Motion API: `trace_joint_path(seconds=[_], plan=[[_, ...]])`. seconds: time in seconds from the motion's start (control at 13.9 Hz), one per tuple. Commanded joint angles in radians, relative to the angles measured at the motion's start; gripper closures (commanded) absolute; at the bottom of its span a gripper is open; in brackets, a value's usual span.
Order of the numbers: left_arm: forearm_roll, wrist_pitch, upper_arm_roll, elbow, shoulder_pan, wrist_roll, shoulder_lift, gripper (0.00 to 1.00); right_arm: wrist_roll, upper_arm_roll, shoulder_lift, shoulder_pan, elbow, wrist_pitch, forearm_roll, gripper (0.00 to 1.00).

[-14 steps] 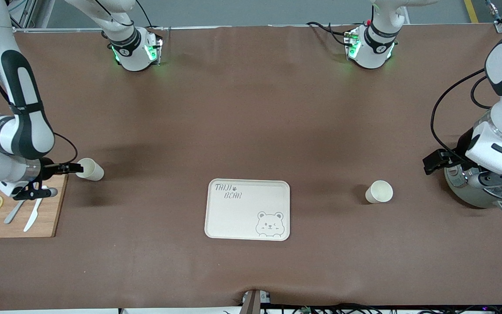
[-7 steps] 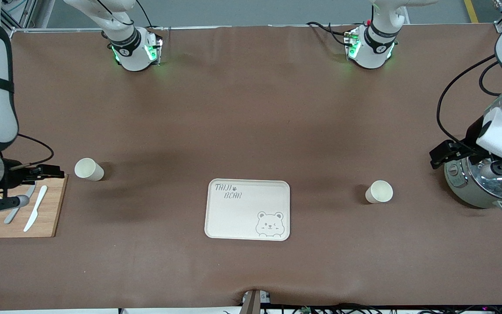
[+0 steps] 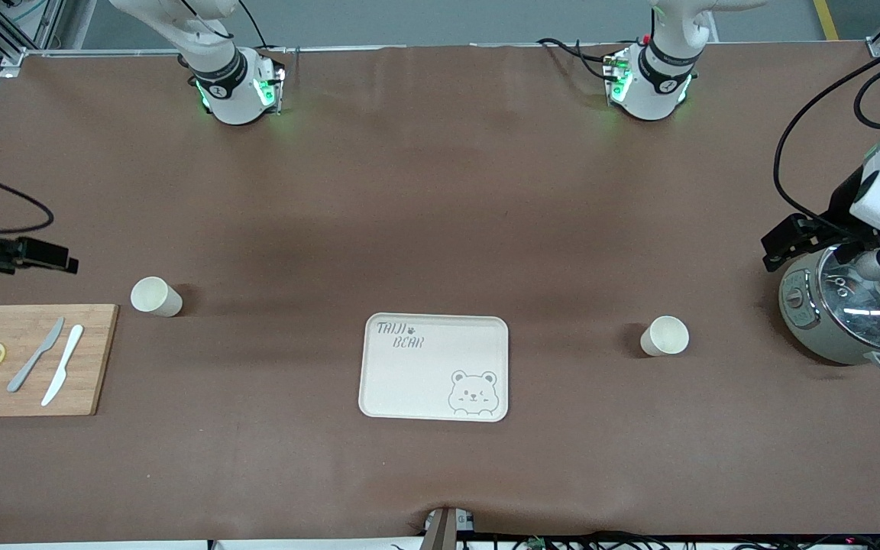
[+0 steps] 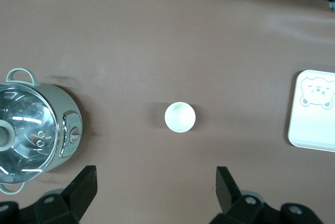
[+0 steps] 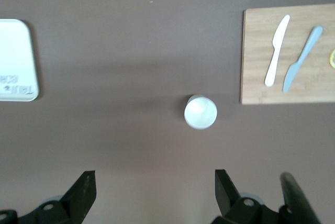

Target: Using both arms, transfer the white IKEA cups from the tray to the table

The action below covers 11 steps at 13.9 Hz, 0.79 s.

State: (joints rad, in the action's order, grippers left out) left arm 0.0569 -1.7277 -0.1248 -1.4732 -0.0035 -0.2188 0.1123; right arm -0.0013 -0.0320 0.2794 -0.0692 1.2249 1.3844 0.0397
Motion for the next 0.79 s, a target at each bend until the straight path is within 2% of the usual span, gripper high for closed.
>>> trace_joint_path(seconds=[0.0, 0.22, 0.5, 0.72], plan=[[-0.034, 0.054, -0.006, 0.016, 0.008, 0.012, -0.029, 0.0, 0.034, -0.003, -0.097, 0.02, 0.024, -0.034, 0.011, 0.0], [-0.035, 0.113, -0.003, 0.025, 0.011, 0.007, -0.054, 0.0, 0.032, 0.001, -0.17, 0.063, 0.031, -0.054, -0.033, 0.0], [-0.019, 0.2, 0.005, 0.05, 0.011, 0.086, -0.06, 0.0, 0.032, 0.007, -0.241, 0.052, 0.142, -0.059, -0.038, 0.0], [-0.022, 0.209, 0.011, 0.019, 0.019, 0.15, -0.097, 0.0, 0.032, 0.007, -0.278, 0.049, 0.198, -0.058, -0.043, 0.0]])
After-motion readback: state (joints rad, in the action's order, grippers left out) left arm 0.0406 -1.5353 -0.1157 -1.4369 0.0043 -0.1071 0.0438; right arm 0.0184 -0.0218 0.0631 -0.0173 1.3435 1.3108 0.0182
